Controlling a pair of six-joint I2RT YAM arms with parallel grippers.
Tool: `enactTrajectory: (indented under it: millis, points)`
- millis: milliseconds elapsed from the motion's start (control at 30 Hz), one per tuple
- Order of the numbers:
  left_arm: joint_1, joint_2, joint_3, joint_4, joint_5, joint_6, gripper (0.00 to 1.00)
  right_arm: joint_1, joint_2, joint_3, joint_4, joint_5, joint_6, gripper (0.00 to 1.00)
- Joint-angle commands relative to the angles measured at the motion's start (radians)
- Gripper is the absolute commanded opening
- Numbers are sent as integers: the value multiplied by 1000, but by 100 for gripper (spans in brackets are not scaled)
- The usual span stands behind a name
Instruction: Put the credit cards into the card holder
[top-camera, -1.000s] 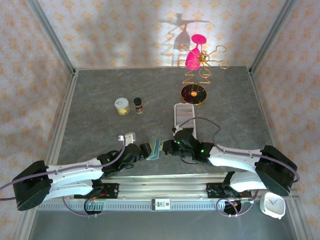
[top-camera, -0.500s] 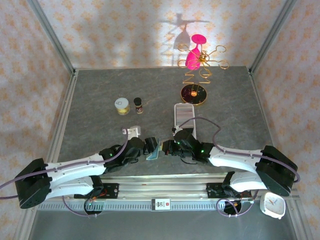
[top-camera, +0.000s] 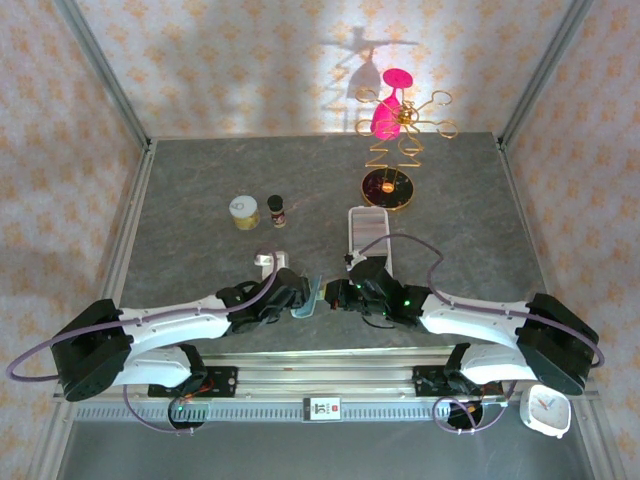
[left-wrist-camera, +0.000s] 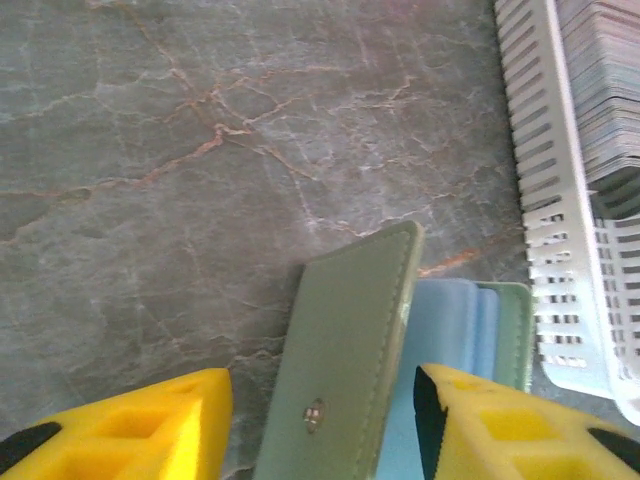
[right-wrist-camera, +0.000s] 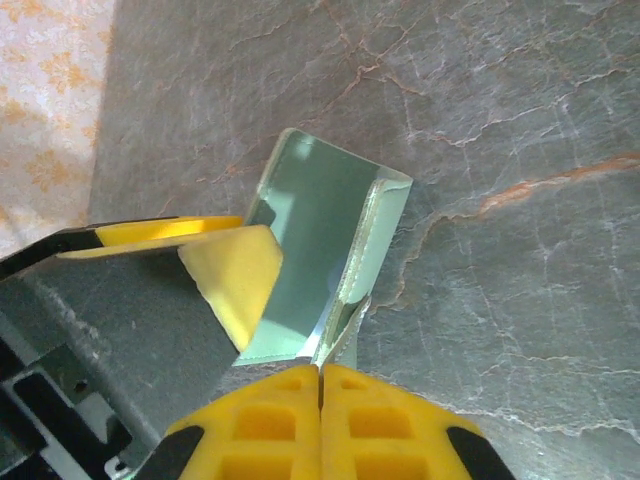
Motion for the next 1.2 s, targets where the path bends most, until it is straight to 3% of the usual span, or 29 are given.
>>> enactTrajectory:
  millis: [0,433,867,1033,1167]
  points:
    - [23,-10,-7,-49,-20,-17,49,4,-20,-10,-25,45,10,0]
    - [64,-69,-111,-57,-30,-81,37,3,37,32,-109,119,24,0]
    - [108,-182,-178,-161,-94,-133,64,4,59,61,-130,119,22,0]
    - [111,-256,-91,-228,-100,-86,64,5,49,61,-125,103,10,0]
    - [112,-321,-5,-253,-95,-32,55,5,44,61,-119,94,3,0]
